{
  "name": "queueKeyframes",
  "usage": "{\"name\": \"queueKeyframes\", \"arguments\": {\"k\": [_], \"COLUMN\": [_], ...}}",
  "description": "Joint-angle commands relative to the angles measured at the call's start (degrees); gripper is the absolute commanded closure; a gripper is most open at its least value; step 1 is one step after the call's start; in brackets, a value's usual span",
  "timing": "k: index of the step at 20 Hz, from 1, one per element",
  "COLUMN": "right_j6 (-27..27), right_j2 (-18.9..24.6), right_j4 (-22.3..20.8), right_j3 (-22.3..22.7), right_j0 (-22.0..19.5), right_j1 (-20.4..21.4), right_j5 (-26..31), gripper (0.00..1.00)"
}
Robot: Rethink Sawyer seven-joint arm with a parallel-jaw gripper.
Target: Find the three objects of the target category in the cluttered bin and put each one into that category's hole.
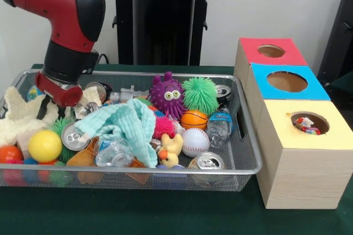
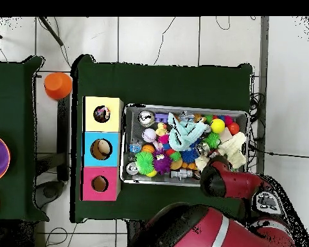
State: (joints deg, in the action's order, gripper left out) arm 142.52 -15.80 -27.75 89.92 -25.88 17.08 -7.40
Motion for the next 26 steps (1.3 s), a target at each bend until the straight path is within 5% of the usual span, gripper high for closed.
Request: {"name": "queueKeyframes", "arguments": {"k": [1,4,5,16,17,20,24,26], "right_j6": [6.37,5.88,5.77,6.69,7.6,7.56,2.32,-5.7], "right_j2": [8.38,9.74,10.12,4.42,0.72,-0.39,11.31,19.1], "right_j4": [6.58,6.96,6.96,10.65,12.5,13.84,4.04,-1.03], "right_j3": [-1.18,-0.59,-0.3,-1.33,-1.92,-1.24,4.39,9.68], "right_j0": [-0.13,-1.31,-1.69,6.09,9.76,11.65,2.83,-2.27], "right_j1": [-4.99,-4.82,-4.77,-5.91,-7.67,-8.98,0.85,9.38], "right_j5": [7.27,5.79,4.39,1.01,-2.75,-8.27,-0.4,8.89], "gripper": [0.0,0.0,1.0,1.0,1.0,1.0,1.0,1.0]}}
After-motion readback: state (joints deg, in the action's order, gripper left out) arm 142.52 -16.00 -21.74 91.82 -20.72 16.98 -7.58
